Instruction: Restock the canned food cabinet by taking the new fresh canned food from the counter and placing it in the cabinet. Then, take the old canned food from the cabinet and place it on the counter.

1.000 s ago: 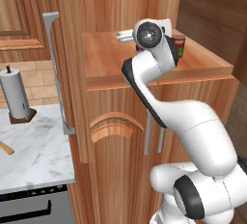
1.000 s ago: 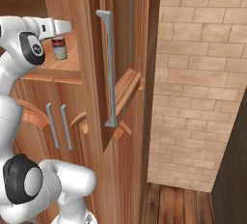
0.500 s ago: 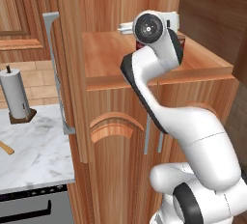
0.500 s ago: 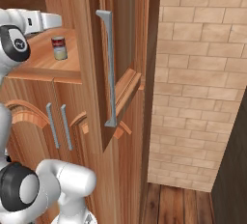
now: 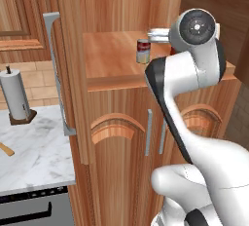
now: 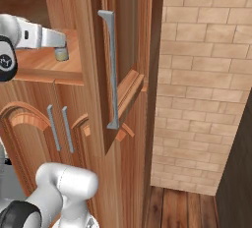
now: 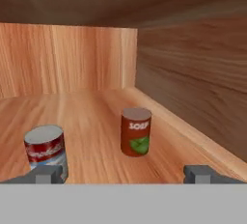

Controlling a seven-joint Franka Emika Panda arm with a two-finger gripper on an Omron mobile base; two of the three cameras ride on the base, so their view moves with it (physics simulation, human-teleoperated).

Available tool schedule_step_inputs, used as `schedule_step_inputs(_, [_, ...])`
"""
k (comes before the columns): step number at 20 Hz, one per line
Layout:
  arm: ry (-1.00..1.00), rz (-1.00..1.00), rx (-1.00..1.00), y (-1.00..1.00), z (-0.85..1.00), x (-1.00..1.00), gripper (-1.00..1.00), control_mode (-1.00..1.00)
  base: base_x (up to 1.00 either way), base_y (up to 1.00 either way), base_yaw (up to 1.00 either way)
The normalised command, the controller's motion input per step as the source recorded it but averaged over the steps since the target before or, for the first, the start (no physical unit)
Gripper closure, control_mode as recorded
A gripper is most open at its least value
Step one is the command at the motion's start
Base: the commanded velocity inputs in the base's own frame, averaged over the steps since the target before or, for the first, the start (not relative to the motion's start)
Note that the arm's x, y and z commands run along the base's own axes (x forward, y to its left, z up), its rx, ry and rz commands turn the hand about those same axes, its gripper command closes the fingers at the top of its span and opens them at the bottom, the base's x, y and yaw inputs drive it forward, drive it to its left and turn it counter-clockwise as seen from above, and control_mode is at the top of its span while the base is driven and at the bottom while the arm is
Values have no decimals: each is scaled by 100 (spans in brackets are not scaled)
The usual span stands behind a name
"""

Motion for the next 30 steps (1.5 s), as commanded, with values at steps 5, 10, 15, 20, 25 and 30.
schedule_step_inputs(5, [17,3,28,-76,-34,-9,-100,-100,0,0,0])
schedule_step_inputs(10, [2,-1,0,0,-2,9,-100,-100,0,0,0])
schedule_step_inputs(15, [4,0,0,0,-14,25,-100,-100,0,0,0])
schedule_step_inputs(20, [9,0,0,-4,-14,50,-100,-100,0,0,0])
schedule_step_inputs(25, [10,1,0,-32,-16,37,-100,-100,0,0,0])
schedule_step_inputs(30, [3,0,0,-25,-7,14,-100,-100,0,0,0])
